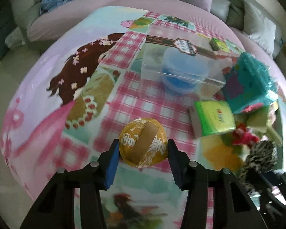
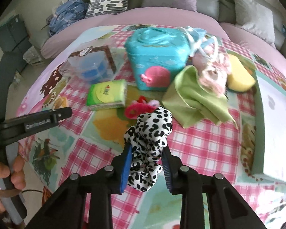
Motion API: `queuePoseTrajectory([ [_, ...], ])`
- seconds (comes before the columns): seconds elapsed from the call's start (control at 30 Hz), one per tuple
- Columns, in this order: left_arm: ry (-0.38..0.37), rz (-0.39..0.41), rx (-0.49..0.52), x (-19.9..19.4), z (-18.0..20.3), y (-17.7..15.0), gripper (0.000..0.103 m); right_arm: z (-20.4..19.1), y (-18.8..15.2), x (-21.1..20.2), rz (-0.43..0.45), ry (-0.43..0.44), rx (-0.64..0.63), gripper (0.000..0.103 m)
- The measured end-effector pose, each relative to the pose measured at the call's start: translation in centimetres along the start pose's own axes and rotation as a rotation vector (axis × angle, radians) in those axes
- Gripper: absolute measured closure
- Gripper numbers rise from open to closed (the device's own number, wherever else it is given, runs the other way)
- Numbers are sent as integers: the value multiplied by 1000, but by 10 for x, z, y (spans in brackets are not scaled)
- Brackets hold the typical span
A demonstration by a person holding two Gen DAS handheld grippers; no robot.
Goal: Organize soft objects
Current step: 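Carry the scrunchie with the right tool while the left carries the bun to the tray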
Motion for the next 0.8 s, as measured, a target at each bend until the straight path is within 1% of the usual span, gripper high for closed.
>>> queuePoseTrajectory([
  [0.1,24,21,5,-14,8,-2,53,9,-7,-9,0,22,21,75],
  [0.2,24,34,2,-29,22,1,53,16,-8,-21,12,45,21,77],
  [0.33,18,74,33,-56,48,14,53,29,1,-48,73,94,50,79],
  [0.5,9,117,86,-86,88,29,53,53,17,-82,153,128,105,79],
  [0.63,6,166,165,-110,125,47,53,85,32,-119,243,131,173,79],
  [0.73,-1,203,210,-123,153,66,53,113,43,-138,294,99,209,79],
  [0.8,-18,238,243,-135,176,81,53,132,48,-145,312,75,233,79],
])
Point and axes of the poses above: each gripper's, at about its wrist camera, not at the fingertips, and x roughly the way its jaws point, z to its right, y to its top, the point moved 8 cm from there along x, roughly the way its jaws point, and after that the axes turned 3 degrees about x, right-handed, at the moved point
